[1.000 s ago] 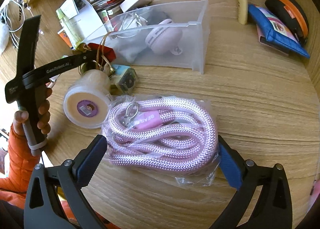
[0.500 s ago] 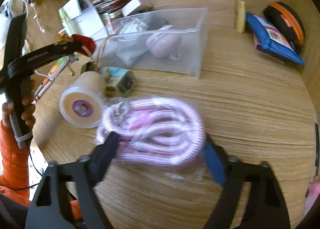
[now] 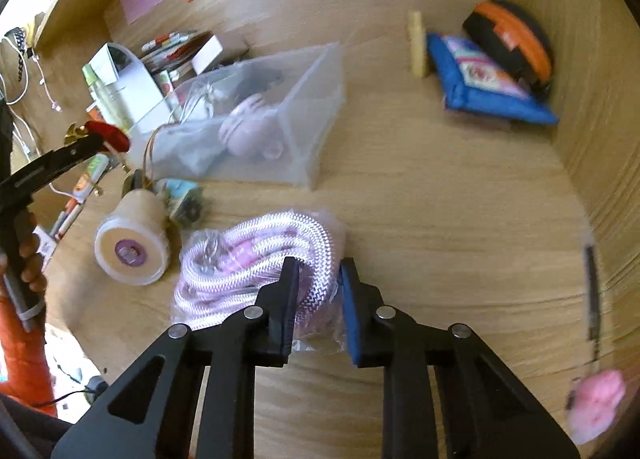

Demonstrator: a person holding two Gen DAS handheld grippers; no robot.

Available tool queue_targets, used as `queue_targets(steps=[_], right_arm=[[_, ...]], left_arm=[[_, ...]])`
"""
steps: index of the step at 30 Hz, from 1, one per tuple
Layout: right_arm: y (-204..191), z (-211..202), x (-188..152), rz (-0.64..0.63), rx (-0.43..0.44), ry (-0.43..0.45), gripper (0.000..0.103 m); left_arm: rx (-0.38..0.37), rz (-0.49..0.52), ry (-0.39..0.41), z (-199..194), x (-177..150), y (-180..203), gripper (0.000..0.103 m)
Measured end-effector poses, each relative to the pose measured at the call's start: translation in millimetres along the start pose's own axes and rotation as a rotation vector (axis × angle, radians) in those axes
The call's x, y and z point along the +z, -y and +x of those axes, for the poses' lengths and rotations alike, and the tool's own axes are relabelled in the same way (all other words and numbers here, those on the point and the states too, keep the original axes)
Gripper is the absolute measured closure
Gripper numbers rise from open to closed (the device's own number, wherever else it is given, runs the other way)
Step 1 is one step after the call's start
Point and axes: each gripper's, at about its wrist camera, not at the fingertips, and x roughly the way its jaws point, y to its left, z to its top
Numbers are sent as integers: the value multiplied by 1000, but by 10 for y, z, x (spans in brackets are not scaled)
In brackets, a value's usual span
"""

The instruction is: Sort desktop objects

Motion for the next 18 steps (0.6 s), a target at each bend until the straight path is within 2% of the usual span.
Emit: queue_targets(steps=[18], right_arm=[[-167,-428,566,-139,-108,140,94]], left_arm=[[-30,36,52,-141,116,121,67]])
